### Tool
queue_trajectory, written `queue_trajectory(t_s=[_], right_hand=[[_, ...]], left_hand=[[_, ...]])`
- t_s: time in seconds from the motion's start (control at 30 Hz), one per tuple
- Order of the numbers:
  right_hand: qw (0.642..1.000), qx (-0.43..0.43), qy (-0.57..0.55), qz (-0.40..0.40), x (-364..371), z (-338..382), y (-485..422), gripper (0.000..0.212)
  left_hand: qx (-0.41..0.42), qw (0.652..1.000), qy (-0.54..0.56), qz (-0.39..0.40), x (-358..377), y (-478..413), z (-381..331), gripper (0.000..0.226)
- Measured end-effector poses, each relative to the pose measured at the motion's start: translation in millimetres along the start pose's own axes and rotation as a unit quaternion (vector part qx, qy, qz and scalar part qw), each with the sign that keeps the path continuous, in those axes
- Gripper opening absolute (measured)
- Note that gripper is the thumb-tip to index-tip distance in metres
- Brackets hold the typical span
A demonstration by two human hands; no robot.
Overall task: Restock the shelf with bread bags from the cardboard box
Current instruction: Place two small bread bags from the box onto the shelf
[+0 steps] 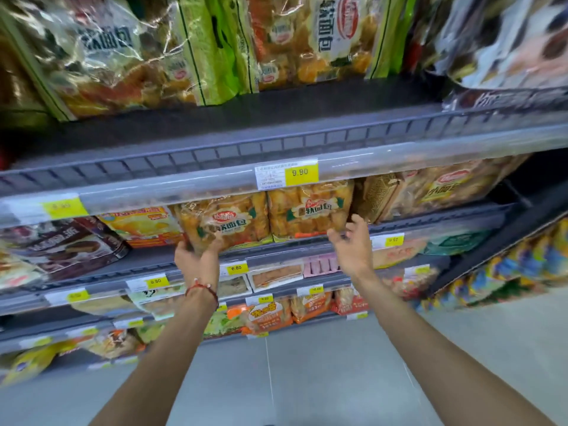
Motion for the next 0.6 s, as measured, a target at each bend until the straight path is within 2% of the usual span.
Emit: queue_trajectory(t_s=[0.17, 0.27, 0.43, 0.6], right_hand=[[0.997, 0.054, -0.048, 0.019, -6, -5, 62, 0.031], [0.996, 0.058, -0.060, 0.019, -9, -7, 95, 0.018], [0.986, 0.087, -0.132, -0.048, -14, -9, 149, 0.016], [0.958, 0.108, -0.225, -0.139, 3, -23, 217, 0.014]], left_hand=[[-0.115, 0.989, 0.005, 0.089, -6, 47, 14, 0.021], [-0.117, 0.979, -0.012, 0.168, -5, 74, 15, 0.015], [-0.116, 0.949, -0.057, 0.287, -4, 96, 29, 0.016], [-0.117, 0.908, -0.096, 0.390, 1, 114, 43, 0.013]])
Point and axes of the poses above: each hand's wrist, its own y-axis away from the middle knuckle, its own x-axis out of the palm, z = x × y, the point moved 7 cm from there along -y, towards the middle knuckle, and after that the axes turned 7 degrees about -y, right-handed, at the moved point
